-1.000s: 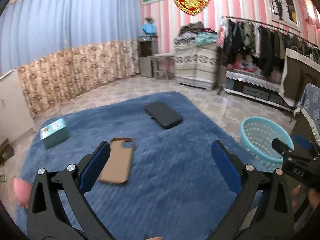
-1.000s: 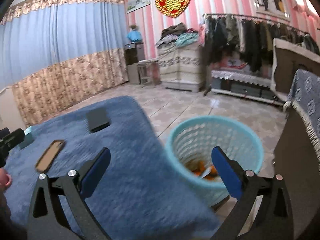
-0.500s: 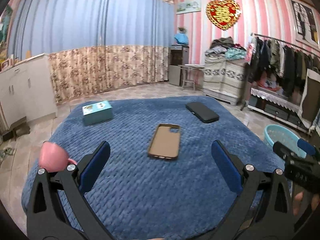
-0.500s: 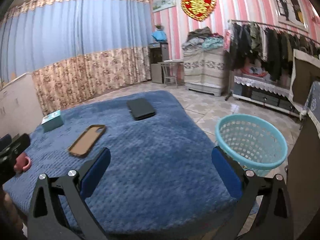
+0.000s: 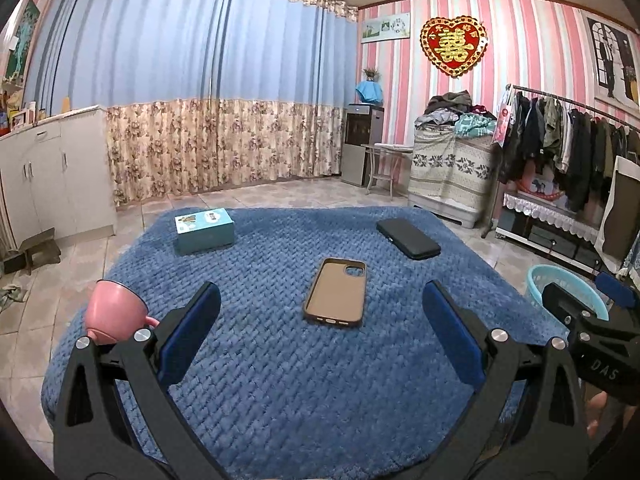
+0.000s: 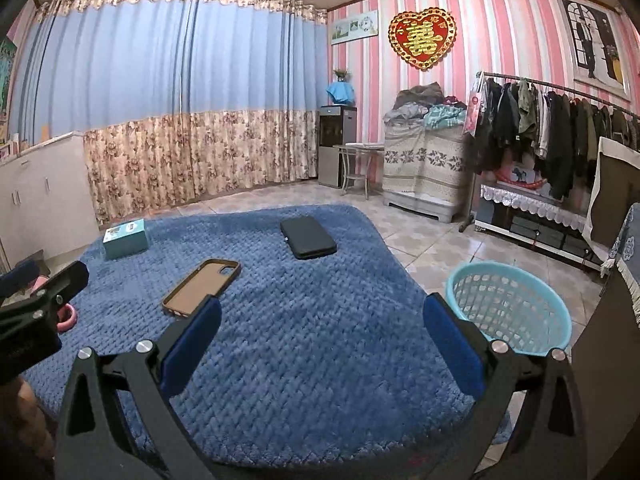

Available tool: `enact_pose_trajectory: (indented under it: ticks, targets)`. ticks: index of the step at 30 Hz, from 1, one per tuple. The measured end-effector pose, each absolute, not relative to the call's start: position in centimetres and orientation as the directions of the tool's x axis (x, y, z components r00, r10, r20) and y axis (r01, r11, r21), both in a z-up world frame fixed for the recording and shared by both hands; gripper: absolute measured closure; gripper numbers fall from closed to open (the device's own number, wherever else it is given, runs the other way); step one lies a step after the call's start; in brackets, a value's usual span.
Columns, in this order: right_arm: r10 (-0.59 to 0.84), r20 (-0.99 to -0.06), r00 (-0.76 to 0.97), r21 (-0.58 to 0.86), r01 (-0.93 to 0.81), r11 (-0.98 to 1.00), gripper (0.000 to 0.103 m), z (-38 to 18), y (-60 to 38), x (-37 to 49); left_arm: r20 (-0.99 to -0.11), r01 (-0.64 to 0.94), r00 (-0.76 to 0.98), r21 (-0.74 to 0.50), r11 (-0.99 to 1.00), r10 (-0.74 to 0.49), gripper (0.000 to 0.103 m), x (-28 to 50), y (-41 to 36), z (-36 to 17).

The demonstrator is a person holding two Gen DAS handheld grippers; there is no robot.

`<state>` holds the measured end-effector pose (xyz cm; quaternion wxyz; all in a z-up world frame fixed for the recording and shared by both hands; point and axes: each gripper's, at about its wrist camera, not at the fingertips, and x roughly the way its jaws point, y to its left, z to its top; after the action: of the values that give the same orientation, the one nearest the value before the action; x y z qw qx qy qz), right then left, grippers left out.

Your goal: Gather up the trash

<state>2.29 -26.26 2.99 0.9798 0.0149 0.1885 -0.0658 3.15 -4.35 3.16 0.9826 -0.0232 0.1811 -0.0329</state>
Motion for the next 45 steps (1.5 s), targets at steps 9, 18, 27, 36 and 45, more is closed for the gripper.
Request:
enact_pose_trajectory:
  ticks: [9, 18, 27, 36, 45]
  targets:
    - [-0.121, -0.351, 0.928, -0.001, 0.129, 0.992, 0.004, 3.6, -26.2, 2.1, -0.338, 0.054, 0.938, -0.069, 0.996, -0.075, 0.005, 3.0, -4.0, 4.0]
    - [-0.12, -0.349, 0.929, -0.004, 0.126, 0.992, 0.004, 3.7, -26.0, 2.1, -0.342, 0.057, 0.937, -0.066, 0.996, -0.076, 0.005, 2.9, -4.0, 4.3]
    - [-0.12, -0.337, 0.934, -0.005, 0.126, 0.992, 0.004, 3.9, -25.9, 1.9, -0.339, 0.052, 0.938, -0.062, 0.997, -0.07, 0.005, 2.9, -3.9, 4.4]
    - [-0.121, -0.335, 0.935, -0.005, 0.127, 0.992, 0.004, 4.1, -26.0, 1.8, -0.336, 0.05, 0.939, -0.062, 0.997, -0.068, 0.005, 2.9, -3.7, 4.6]
    - [-0.119, -0.336, 0.934, -0.001, 0.126, 0.992, 0.004, 4.1, -26.0, 1.8, -0.321, 0.041, 0.945, -0.05, 0.998, -0.055, 0.005, 2.8, -3.7, 4.5]
